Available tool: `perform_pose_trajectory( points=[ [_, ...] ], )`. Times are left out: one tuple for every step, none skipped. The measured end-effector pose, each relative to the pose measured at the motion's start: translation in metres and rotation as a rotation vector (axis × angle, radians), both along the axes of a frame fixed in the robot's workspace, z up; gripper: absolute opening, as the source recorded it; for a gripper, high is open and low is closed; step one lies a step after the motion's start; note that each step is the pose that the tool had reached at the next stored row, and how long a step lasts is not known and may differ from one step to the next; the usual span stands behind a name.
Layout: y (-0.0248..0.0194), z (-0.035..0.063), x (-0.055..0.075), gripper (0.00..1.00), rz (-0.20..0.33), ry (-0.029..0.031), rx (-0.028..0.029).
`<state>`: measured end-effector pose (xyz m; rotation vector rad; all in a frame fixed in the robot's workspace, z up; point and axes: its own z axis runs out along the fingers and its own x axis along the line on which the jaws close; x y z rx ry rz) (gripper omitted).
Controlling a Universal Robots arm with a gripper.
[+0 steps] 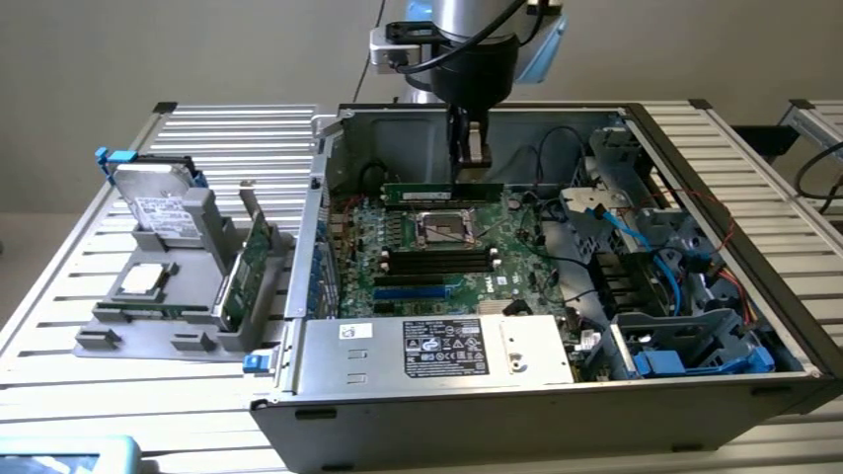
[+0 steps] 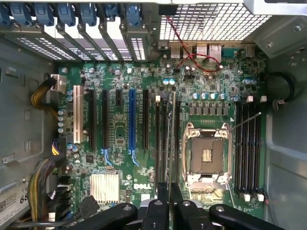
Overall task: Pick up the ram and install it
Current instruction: 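Insert the ram into the slot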
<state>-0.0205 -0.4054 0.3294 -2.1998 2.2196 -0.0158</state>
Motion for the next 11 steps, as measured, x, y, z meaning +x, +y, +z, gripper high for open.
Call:
perform_pose_trajectory(
  points=[
    [0.0016,0.0,0.0,0.14,0.002,0.0,0.0001],
    [0.003,0.0,0.0,0.14,0.003,0.0,0.0001],
    [0.0042,0.0,0.0,0.14,0.005,0.0,0.0001],
    [0.0051,-0.0001,0.0,0.14,0.006,0.0,0.0],
    [0.0058,-0.0003,0.0,0.14,0.008,0.0,0.0001],
    [0.0064,-0.0005,0.0,0.14,0.009,0.0,0.0],
    [0.007,-0.0009,0.0,0.14,0.01,0.0,0.0001],
    [0.0072,-0.0014,0.0,0.14,0.011,-0.0001,0.0002],
    [0.0073,-0.002,0.0001,0.14,0.012,-0.0001,0.0002],
    [0.0073,-0.003,0.0,0.14,0.012,0.0,0.0001],
    [0.0073,-0.0043,0.0,0.14,0.013,0.0001,-0.0002]
  ],
)
